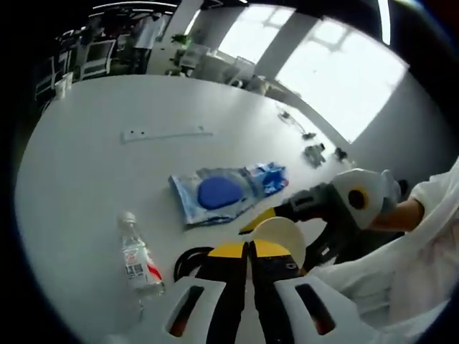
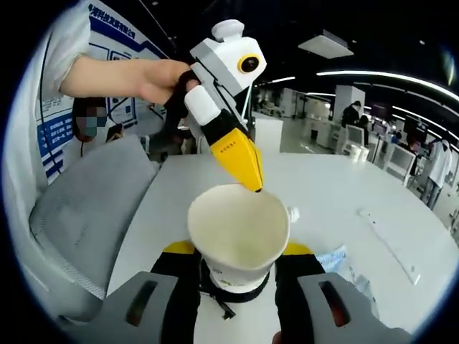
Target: Arrange the tabletop items into an orderly group along one side of the table until the central work area is clear of visible clutter.
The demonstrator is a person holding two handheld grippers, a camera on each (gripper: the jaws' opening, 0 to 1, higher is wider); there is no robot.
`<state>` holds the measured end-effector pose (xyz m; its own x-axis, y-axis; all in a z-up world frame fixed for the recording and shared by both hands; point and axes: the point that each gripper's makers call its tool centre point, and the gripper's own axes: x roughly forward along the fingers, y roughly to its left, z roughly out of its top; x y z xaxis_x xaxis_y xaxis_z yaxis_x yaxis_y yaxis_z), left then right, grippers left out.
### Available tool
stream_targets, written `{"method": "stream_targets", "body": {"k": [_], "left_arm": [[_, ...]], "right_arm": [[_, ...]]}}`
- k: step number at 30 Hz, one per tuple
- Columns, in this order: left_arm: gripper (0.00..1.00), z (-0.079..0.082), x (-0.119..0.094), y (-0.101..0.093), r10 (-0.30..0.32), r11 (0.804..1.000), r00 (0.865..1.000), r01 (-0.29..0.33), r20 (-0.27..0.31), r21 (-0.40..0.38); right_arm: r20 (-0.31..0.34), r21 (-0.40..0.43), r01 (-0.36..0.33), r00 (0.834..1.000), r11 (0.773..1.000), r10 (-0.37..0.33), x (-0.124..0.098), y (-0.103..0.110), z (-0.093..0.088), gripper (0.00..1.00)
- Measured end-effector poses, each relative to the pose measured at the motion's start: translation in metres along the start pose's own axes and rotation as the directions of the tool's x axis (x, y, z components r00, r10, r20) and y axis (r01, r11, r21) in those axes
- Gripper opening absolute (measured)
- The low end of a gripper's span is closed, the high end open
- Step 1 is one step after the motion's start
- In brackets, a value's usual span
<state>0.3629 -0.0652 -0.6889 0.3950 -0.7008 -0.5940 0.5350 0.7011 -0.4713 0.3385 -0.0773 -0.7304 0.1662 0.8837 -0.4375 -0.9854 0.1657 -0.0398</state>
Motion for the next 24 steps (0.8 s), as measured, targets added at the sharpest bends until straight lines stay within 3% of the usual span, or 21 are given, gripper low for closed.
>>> {"method": "stream_targets", "body": {"k": [3,4,6,8,10,14,15,17,24], "left_arm": [[0.00,0.008,-0.001,0.001,0.012,0.999,0.998,-0.014,0.054,0.041],[0.02,0.010,-0.002,0.006,0.043,0.997,0.996,-0.049,0.076,0.068],[0.22,0.013,-0.003,0.012,0.078,0.992,0.992,-0.087,0.099,0.087],[0.50,0.013,-0.005,0.017,0.114,0.989,0.986,-0.124,0.121,0.079],[0.67,0.010,-0.008,0.021,0.140,0.985,0.980,-0.152,0.140,0.078],[0.96,0.009,-0.018,0.024,0.192,0.972,0.953,-0.218,0.232,0.091],[0.97,0.005,-0.021,0.024,0.189,0.970,0.955,-0.218,0.228,0.109],[0.97,0.001,-0.026,0.030,0.230,0.959,0.941,-0.262,0.247,0.108],[0.97,-0.013,-0.037,0.037,0.254,0.957,0.932,-0.280,0.257,0.071]], "right_arm": [[0.028,0.041,0.019,0.999,0.999,-0.020,-0.001,-0.006,0.005,0.34],[0.033,0.059,0.024,0.999,0.998,-0.026,-0.001,-0.008,0.005,0.34],[0.039,0.081,0.038,0.998,0.996,-0.041,0.000,-0.014,0.005,0.34],[0.041,0.105,0.052,0.998,0.993,-0.056,0.000,-0.019,0.004,0.34],[0.040,0.120,0.065,0.997,0.991,-0.070,0.000,-0.023,0.003,0.34],[0.039,0.157,0.082,0.995,0.984,-0.089,0.000,-0.030,0.001,0.34],[0.039,0.164,0.083,0.995,0.983,-0.091,0.000,-0.031,0.001,0.34],[0.035,0.178,0.088,0.995,0.980,-0.096,0.001,-0.034,-0.001,0.35],[0.034,0.210,0.095,0.994,0.973,-0.104,0.006,-0.039,-0.002,0.35]]}}
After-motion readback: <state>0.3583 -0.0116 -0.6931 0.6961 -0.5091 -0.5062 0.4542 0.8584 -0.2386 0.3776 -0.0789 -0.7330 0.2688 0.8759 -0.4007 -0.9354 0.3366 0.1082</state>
